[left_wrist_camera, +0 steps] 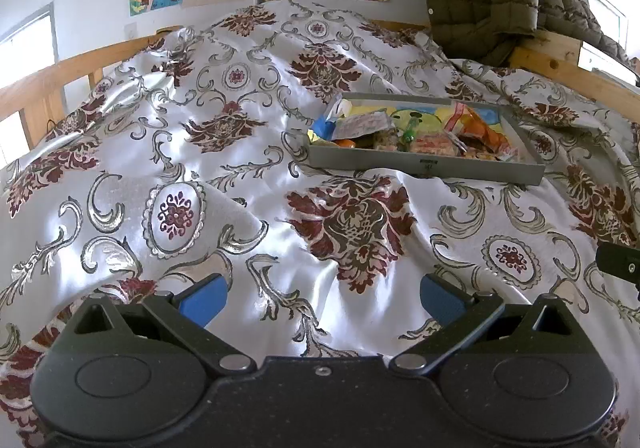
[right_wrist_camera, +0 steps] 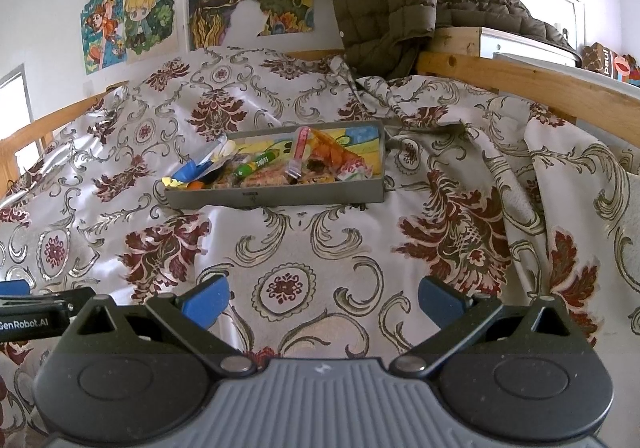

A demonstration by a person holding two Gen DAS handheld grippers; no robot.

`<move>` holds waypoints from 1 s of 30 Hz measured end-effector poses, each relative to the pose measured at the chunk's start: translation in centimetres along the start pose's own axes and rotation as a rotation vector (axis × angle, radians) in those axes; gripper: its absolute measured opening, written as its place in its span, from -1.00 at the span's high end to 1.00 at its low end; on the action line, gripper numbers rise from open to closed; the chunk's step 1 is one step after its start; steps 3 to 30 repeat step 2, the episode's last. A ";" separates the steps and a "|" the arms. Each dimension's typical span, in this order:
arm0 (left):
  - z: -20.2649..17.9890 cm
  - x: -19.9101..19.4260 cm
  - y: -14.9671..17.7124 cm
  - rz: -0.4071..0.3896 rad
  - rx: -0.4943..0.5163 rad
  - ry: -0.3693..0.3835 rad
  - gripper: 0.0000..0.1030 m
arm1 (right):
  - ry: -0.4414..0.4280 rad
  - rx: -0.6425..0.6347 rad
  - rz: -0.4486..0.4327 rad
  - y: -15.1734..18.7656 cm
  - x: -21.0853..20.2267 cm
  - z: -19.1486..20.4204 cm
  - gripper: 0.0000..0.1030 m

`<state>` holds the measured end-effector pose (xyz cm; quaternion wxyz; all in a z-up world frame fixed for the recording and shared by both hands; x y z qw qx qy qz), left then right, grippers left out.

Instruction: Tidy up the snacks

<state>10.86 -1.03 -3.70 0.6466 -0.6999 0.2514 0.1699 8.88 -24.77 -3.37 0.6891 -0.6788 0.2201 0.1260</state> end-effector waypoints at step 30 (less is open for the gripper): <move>0.0 0.1 -0.1 0.003 -0.001 -0.001 -0.99 | 0.001 -0.001 0.004 -0.2 0.0 -0.1 -1.00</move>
Point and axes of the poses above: each gripper's, at about its wrist camera, not at the fingertips, and x roughly the way its jaws point, z to its left, y to its underside, the point moved 7 cm from there along x, roughly the way its jaws point, and after that the axes turned 10 degrees about y, right-handed, at the moved point
